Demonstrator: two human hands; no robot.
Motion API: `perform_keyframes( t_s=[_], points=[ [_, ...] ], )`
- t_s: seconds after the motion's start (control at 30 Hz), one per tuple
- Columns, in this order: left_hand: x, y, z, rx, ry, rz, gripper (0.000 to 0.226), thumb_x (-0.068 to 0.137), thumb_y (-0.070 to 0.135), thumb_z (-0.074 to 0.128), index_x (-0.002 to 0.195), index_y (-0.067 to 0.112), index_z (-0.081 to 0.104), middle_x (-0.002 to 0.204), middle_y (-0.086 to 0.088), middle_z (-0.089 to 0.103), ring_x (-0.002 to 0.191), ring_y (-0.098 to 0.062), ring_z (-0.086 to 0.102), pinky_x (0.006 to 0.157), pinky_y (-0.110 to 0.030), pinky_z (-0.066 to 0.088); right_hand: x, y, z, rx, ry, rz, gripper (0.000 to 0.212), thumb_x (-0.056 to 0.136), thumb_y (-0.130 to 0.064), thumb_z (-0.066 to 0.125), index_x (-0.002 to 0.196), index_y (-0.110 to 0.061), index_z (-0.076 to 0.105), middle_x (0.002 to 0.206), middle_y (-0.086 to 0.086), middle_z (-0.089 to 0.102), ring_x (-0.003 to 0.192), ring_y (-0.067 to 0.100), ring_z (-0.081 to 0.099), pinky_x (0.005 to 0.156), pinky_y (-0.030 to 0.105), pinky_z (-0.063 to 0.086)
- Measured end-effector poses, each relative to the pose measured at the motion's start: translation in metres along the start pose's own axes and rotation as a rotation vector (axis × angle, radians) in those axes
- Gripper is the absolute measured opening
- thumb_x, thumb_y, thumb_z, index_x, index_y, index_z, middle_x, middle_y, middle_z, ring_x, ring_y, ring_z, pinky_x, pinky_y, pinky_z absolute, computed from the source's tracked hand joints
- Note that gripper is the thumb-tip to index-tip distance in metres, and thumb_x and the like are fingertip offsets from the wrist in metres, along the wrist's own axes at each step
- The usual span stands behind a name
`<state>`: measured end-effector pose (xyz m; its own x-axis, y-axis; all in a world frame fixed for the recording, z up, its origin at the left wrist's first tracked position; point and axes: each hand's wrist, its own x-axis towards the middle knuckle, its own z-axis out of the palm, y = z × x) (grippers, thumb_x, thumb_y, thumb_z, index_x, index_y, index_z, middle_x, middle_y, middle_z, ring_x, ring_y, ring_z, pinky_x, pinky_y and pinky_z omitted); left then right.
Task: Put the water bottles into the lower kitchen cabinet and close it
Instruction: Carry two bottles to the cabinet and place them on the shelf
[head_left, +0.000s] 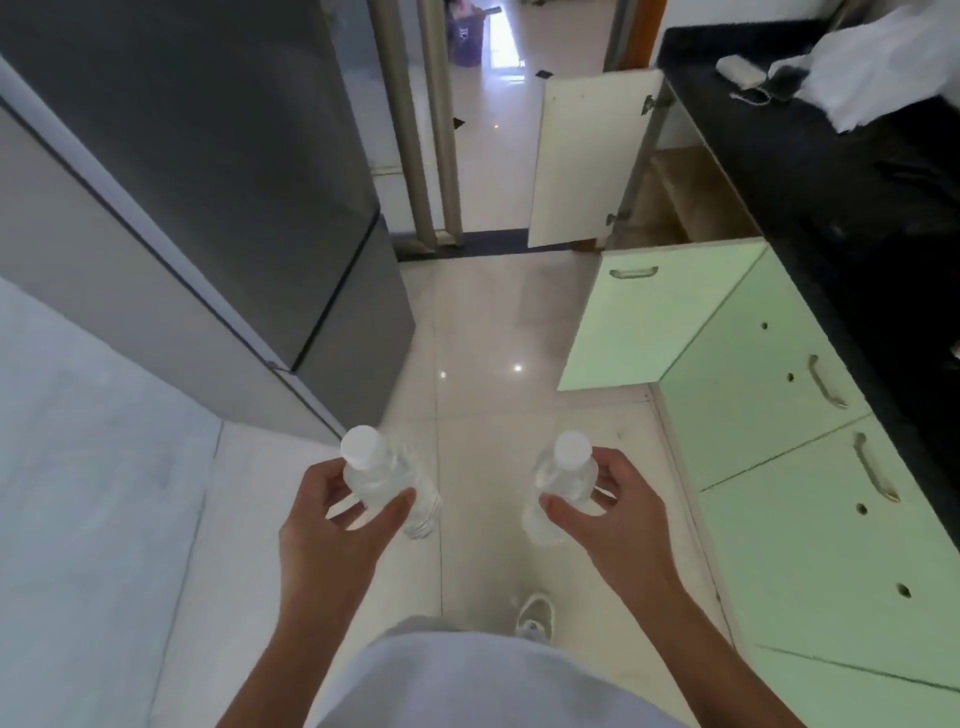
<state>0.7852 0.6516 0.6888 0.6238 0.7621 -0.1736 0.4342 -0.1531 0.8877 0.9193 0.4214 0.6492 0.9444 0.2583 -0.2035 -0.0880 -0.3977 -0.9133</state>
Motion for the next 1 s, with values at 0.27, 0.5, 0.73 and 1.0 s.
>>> perform_keyframes(
  t_s=[0.27, 0.5, 0.73, 1.0],
  points=[
    [0.124, 0.012, -0.009, -0.037, 0.087, -0.036, 0.05, 0.068, 0.025, 0.093, 0.108, 0.027, 0.063, 0.105, 0.012, 0.072, 0.096, -0.001, 0.07, 0.076, -0.015, 0.05, 0.124, -0.058, 0.077, -0.057, -0.094, -0.063, 0.051, 0.062, -0.032, 0.095, 0.102, -0.041, 0.064, 0.099, -0.024, 0.071, 0.096, 0.0, 0.069, 0.089, 0.028, 0.058],
    [0.253, 0.052, 0.009, -0.054, -0.038, 0.001, 0.053, 0.065, 0.028, 0.093, 0.106, 0.029, 0.06, 0.102, 0.013, 0.072, 0.091, -0.001, 0.071, 0.073, -0.019, 0.051, 0.206, -0.104, 0.113, -0.01, 0.042, -0.049, 0.048, 0.065, -0.029, 0.094, 0.104, -0.036, 0.066, 0.099, -0.021, 0.072, 0.095, 0.001, 0.07, 0.086, 0.021, 0.058],
    [0.357, 0.105, 0.066, -0.018, -0.224, 0.051, 0.064, 0.063, 0.034, 0.092, 0.117, 0.024, 0.06, 0.111, 0.011, 0.07, 0.099, -0.006, 0.068, 0.08, -0.023, 0.051, 0.28, -0.115, 0.092, 0.033, 0.197, 0.041, 0.048, 0.066, -0.024, 0.093, 0.103, -0.036, 0.066, 0.096, -0.024, 0.073, 0.091, -0.002, 0.07, 0.08, 0.016, 0.057],
    [0.463, 0.161, 0.164, 0.023, -0.258, 0.07, 0.049, 0.068, 0.02, 0.092, 0.105, 0.024, 0.059, 0.105, 0.01, 0.07, 0.097, -0.007, 0.068, 0.074, -0.02, 0.05, 0.421, -0.114, 0.066, 0.056, 0.22, 0.093, 0.048, 0.065, -0.031, 0.093, 0.102, -0.039, 0.065, 0.098, -0.028, 0.071, 0.093, -0.004, 0.07, 0.082, 0.022, 0.058]
  ],
)
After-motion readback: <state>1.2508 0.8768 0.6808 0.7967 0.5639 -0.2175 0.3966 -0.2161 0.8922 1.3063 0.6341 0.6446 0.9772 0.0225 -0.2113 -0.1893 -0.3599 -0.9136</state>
